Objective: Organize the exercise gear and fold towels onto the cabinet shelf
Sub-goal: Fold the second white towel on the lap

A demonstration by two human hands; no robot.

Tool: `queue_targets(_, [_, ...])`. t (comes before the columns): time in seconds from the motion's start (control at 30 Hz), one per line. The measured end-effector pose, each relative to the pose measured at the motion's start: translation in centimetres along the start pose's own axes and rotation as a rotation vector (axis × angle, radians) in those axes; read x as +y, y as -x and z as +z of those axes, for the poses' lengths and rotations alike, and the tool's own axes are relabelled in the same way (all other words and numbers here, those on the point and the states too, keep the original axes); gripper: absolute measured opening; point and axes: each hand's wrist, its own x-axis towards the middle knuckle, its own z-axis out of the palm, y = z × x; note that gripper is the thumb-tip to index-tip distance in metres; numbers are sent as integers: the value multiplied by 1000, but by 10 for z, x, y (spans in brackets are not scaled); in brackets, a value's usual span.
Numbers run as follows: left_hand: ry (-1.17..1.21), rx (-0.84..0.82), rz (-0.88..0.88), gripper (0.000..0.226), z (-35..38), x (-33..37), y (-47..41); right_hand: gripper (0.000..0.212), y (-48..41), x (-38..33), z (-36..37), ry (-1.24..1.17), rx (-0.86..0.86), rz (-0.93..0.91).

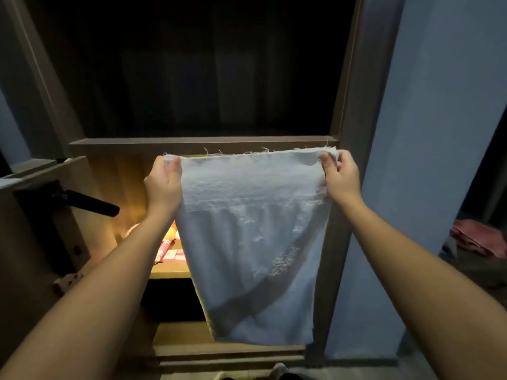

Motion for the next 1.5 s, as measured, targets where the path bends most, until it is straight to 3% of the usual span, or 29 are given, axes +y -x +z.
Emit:
queue_targets(0.17, [142,-78,-127,42,-41,-12,73,32,83,6,-35,-137,-73,200])
queue_targets(0.4, [342,-136,-155,24,-120,4,188,39,195,-13,-86,-332,-156,314])
queue_targets(0.53, [431,-93,-105,25,-162,25,233,22,240,-42,-110,-415,-174,238])
queue_targets(0.63, [458,-27,-8,22,-185,52,251,21,263,-74,-128,-448,-132,187])
queue_targets(0.73, [378,103,126,19,-204,83,262,23,277,-107,-149,-478,-134,98])
queue_targets(0.87, [345,216,265,21,-229,119,273,6,294,-146,-179,-537,-112,-52])
queue_targets(1.0, [376,286,283,21,-249,139,281,13,310,-175,-201,-552,-52,-163])
queue_targets(1.13, [358,154,216,21,-249,131,284,8,316,-170,-204,-510,-77,-93])
queue_targets(1.2, [321,64,162,22,-236,114,283,20,316,-153,-195,-455,-118,10])
queue_targets(1.37, [241,-83,-57,31,-182,56,276,18,305,-86,-155,-342,-94,268])
queue_targets(1.5, [133,-169,-258,38,-137,12,264,30,287,-30,-118,-106,-64,388])
